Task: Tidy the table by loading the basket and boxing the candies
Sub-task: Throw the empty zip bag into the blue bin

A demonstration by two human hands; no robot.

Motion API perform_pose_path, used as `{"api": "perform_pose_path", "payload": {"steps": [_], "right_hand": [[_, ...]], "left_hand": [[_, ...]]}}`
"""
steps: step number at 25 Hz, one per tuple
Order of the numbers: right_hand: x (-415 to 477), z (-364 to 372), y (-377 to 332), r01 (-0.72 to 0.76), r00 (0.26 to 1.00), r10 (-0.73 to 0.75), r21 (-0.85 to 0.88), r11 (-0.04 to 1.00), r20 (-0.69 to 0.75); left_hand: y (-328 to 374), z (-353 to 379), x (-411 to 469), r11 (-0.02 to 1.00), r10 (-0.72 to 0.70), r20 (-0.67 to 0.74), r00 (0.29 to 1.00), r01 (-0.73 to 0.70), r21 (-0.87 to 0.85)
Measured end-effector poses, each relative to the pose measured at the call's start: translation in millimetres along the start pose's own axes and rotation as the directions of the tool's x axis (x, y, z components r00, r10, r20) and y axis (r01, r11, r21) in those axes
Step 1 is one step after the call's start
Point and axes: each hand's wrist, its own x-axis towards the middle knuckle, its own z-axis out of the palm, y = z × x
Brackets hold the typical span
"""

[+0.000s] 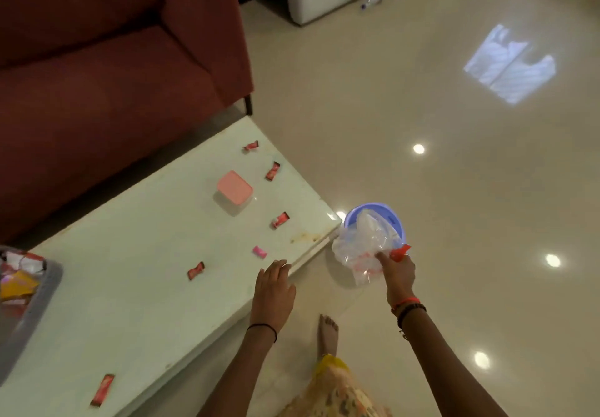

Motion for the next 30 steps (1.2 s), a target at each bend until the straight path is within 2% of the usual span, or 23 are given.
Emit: {"api": "perform_pose_path", "payload": {"steps": [2,5,11,14,17,19,22,25,28,30], "right_hand": [[49,-15,5,-0.046,0.996,0.046,-0.003,0.999,-0.081],[120,-25,14,-0.090,0.981,0.081,-0.045,0.995,-0.175],[230,9,36,-0.096,0.982,0.082,-0.081,0.992,-0.167],[271,31,51,-0.086,0.996,0.078,-0.188,0.978,-0.050],[294,44,62,-0.134,0.958,0.220,-0.386,0.912,0.186],[300,45,67,-0.176,0.933,0.291,-0.437,0.882,0.211],[296,38,69,-0.155,0.958,0.246,-0.456,0.876,0.148],[265,36,56,-0.154,0.967,0.214,-0.348,0.925,0.140],[212,47,31,0.028,0.993,0.013,-0.332,0.943,0.121],[166,60,16,0.166,0.981,-0.122,-0.322,0.932,0.152]], "left_hand": [[30,13,44,0.999,0.037,0.049,0.998,-0.038,0.012],[68,35,106,0.998,0.067,0.052,0.996,-0.066,-0.026],[97,78,185,0.990,0.071,0.016,0.997,-0.068,-0.120],[91,101,204,0.988,0.058,0.008,0.998,-0.056,-0.145],[78,116,212,0.985,0.048,0.006,0.999,-0.046,-0.167],[70,119,213,0.982,0.029,-0.009,1.000,-0.030,-0.187],[63,114,204,0.980,-0.008,-0.023,1.000,0.003,-0.201],[57,96,186,0.973,-0.052,-0.056,0.997,0.038,-0.226],[45,77,163,0.962,-0.101,-0.108,0.989,0.069,-0.263],[29,59,139,0.926,-0.199,-0.160,0.967,0.133,-0.352]]}}
